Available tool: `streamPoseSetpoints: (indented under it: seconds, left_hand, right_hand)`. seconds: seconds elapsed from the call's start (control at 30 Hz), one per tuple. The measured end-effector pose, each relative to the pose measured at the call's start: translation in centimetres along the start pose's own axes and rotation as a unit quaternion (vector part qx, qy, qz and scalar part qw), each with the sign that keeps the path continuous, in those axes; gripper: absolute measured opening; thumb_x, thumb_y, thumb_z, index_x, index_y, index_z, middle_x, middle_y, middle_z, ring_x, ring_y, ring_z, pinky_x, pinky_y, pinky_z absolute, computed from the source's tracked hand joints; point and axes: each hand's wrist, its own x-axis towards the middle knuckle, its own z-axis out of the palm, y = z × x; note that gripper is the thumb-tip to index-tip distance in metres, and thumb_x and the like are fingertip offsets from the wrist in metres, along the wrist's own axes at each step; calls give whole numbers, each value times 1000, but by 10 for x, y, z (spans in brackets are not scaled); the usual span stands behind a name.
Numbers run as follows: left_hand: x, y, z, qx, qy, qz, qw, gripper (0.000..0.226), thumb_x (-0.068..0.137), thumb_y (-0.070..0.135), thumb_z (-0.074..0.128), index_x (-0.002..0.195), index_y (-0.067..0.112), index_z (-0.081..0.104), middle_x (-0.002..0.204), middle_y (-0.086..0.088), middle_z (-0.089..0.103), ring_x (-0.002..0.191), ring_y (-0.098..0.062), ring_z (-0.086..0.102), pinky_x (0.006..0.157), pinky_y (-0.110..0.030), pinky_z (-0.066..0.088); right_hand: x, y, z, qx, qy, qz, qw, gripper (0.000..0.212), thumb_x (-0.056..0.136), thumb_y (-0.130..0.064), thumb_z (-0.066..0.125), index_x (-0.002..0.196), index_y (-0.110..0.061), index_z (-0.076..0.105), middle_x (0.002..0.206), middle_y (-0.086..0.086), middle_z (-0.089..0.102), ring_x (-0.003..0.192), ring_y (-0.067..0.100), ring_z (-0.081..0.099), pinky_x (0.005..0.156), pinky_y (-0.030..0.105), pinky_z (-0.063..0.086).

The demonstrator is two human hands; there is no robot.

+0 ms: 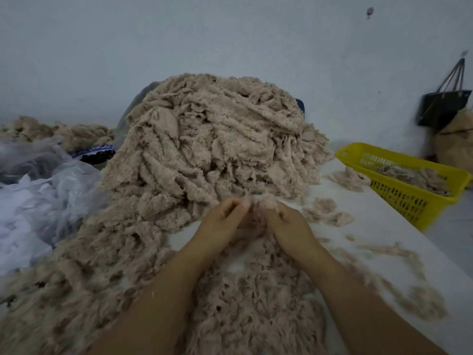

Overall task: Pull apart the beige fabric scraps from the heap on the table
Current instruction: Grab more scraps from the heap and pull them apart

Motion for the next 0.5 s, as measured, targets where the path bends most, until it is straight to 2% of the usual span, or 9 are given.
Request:
streamPoseSetpoints:
  seconds: [0.03, 0.1, 0.13, 0.23, 0.3, 0.37, 0.4, 0.43, 0.5]
  left_hand:
    - [2, -5, -3, 131, 3, 25, 991, 16, 99, 41, 56, 94, 30, 65, 94, 12, 67, 87, -2, 65, 71, -6, 45]
    - [7, -12, -11, 288, 8, 55, 956, 14, 100, 30, 56, 90, 21, 60, 85, 11, 57, 79, -9, 58, 60, -10, 39]
    - [10, -14, -17, 320, 38, 56, 945, 16, 100, 24, 56, 89, 15, 62, 82, 7, 56, 79, -15, 57, 59, -14, 37]
    - [15, -11, -37, 383, 177, 64, 905, 21, 99, 15, 54, 86, 2, 66, 87, -7, 58, 87, -26, 53, 75, -35, 43]
    - [11, -2, -37, 349, 198, 47, 915, 28, 99, 13, 52, 79, -1, 66, 81, -12, 61, 79, -24, 56, 70, -35, 45]
    - [2, 12, -26, 225, 170, 11, 959, 40, 97, 20, 50, 62, 10, 65, 58, -3, 59, 53, -10, 53, 49, -24, 41]
    - [-4, 19, -17, 171, 140, 1, 975, 48, 96, 30, 49, 52, 16, 61, 49, 3, 55, 44, -6, 49, 46, -21, 40]
    - [-11, 27, -8, 142, 90, 0, 986, 54, 94, 41, 47, 45, 19, 57, 46, 4, 53, 42, -5, 48, 48, -20, 43]
    - [-21, 35, 11, 151, -51, 15, 987, 65, 93, 56, 41, 40, 20, 53, 43, 4, 51, 42, -8, 48, 56, -18, 45]
  right_hand:
    - [-1, -2, -1, 49, 20, 22, 998, 34, 101, -51, 45, 79, -36, 66, 57, -21, 62, 53, -5, 56, 53, 12, 41]
    - [1, -3, -5, 153, 62, 69, 984, 40, 101, -50, 45, 86, -23, 70, 54, -16, 58, 47, 1, 52, 53, 20, 44]
    - [4, -3, -8, 201, 93, 93, 971, 41, 101, -50, 44, 87, -20, 69, 55, -14, 56, 47, 4, 51, 56, 24, 44]
    - [8, -3, -18, 303, 175, 148, 925, 45, 102, -50, 42, 75, -20, 59, 59, -3, 49, 47, 14, 39, 53, 33, 33]
    - [9, -1, -19, 298, 184, 165, 922, 49, 102, -52, 42, 64, -23, 53, 59, 1, 43, 48, 17, 34, 56, 37, 30]
    - [7, 1, -16, 208, 160, 159, 952, 55, 99, -56, 45, 52, -28, 53, 55, -2, 45, 49, 14, 42, 62, 34, 35]
    - [5, 0, -13, 155, 139, 144, 967, 57, 96, -62, 44, 52, -29, 58, 55, -7, 50, 53, 8, 49, 64, 31, 38]
    - [4, -1, -11, 117, 116, 122, 979, 59, 93, -69, 41, 57, -30, 65, 60, -11, 58, 63, 3, 56, 67, 28, 41]
    - [3, -1, -7, 85, 59, 73, 992, 62, 86, -77, 32, 74, -35, 75, 83, -16, 72, 86, 2, 64, 77, 24, 43]
